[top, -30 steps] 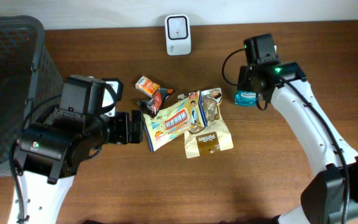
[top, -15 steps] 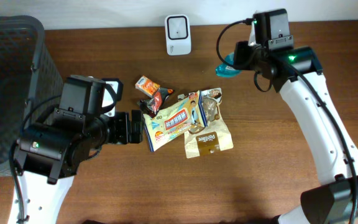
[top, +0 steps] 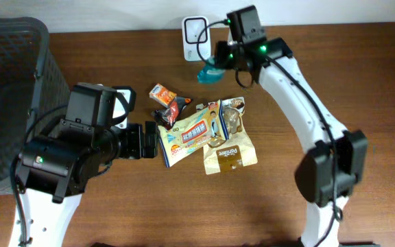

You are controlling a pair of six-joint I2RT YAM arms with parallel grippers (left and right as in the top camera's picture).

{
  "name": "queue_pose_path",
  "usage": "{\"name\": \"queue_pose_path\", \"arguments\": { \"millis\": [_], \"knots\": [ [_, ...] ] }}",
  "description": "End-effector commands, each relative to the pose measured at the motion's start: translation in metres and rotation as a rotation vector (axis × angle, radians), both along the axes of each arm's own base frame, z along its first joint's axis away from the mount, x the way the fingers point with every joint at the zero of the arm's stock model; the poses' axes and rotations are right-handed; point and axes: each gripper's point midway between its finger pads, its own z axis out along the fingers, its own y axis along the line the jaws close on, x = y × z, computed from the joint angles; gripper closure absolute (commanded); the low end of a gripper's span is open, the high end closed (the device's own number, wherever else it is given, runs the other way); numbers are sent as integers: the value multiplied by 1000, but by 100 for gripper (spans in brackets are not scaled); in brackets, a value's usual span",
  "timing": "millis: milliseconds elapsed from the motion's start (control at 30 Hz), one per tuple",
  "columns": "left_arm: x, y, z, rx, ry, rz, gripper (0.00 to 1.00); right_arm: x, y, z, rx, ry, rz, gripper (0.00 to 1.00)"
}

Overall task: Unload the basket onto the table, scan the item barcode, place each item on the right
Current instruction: 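Lift the bottle and carry it toward the white scanner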

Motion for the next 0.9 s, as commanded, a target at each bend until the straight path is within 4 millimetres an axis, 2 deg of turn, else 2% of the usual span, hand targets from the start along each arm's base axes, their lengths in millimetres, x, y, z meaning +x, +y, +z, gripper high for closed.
{"name": "queue_pose_path", "arguments": {
  "millis": [0,133,300,633,667,767,867],
  "knots": [
    [0,2,2,10,-10,-4,1,25,12,27,79,-74,-26,96],
    [0,2,2,11,-10,-4,1,37,14,9,56,-85,-24,96],
    [1,2,2,10,-11,-4,1,41,2,7,-73,-123,-33,95],
    [1,2,2,11,-11,-4,1,24,-15,-11,-207,-47,-55,94],
    [1,2,2,10,-11,-4,1,22,-15,-12,-212,-40,-53,92],
    [1,2,2,10,-11,-4,1,20,-26,-15,-262,-30,-71,91],
    [1,2,2,10,-11,-4,1,20,-47,-15,-353,-34,-139,91]
  ]
}}
